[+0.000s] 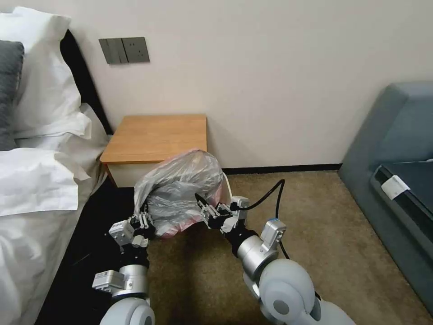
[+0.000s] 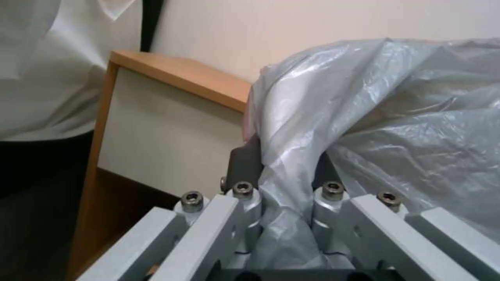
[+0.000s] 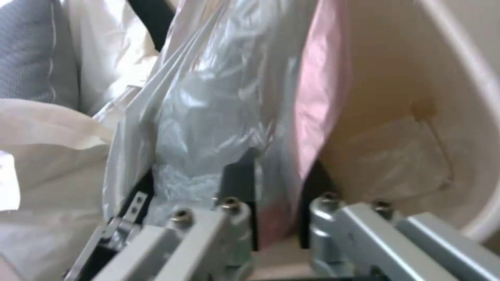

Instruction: Pick up the garbage bag from the table and place it over the trash can.

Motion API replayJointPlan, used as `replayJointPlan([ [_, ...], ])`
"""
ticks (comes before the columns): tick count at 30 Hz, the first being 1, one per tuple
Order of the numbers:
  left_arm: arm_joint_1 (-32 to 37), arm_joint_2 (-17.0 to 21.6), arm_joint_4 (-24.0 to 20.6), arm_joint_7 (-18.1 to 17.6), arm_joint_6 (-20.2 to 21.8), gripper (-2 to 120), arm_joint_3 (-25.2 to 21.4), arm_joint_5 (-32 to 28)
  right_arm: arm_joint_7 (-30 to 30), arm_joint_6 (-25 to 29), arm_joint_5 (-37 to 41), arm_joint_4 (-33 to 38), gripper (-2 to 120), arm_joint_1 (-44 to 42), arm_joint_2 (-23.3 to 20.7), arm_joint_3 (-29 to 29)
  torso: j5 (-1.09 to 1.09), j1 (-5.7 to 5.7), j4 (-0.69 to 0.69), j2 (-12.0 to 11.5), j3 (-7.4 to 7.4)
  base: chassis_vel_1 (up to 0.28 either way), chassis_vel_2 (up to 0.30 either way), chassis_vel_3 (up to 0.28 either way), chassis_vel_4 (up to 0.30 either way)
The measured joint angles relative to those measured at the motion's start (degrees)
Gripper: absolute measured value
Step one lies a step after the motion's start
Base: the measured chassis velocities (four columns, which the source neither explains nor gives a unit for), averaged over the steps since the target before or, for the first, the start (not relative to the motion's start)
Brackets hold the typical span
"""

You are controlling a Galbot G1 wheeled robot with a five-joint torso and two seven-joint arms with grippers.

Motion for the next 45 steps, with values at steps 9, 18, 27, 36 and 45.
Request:
replayJointPlan([
  [9,0.1,-0.1,-0.2,0.1,-0.1,7,0.2,0.6,3.5,-2.0,-0.1,1.6,0,-0.1,1.2,-0.9,0.0,0.0,0.0,0.0,0.0,0.0,0.0,0.0,0.0],
  [18,-0.1,-0.1,-0.2,0.1,-0.2,7,0.0,1.3,7.9,-4.9,0.2,5.8,0,-3.5,0.7,-1.5,0.0,0.0,0.0,0.0,0.0,0.0,0.0,0.0,0.0],
  [27,-0.6,-0.3,-0.2,0.1,-0.2,7,0.0,1.2,8.8,-6.1,-3.4,8.7,0,-9.3,-0.3,-0.3,0.01,0.0,0.0,0.0,0.0,0.0,0.0,0.0,0.0],
  [36,-0.7,-0.1,-0.4,0.1,-0.2,7,-0.3,0.2,7.2,-5.8,-5.3,8.9,0,-11.1,-0.7,1.9,0.01,0.0,0.0,0.0,0.0,0.0,0.0,0.0,0.0],
  [45,-1.0,0.1,-0.8,-0.2,0.2,7,-0.6,-1.3,5.1,-4.8,-7.8,7.5,0,-12.9,-1.1,4.3,0.0,0.0,0.0,0.0,0.0,0.0,0.0,0.0,0.0],
])
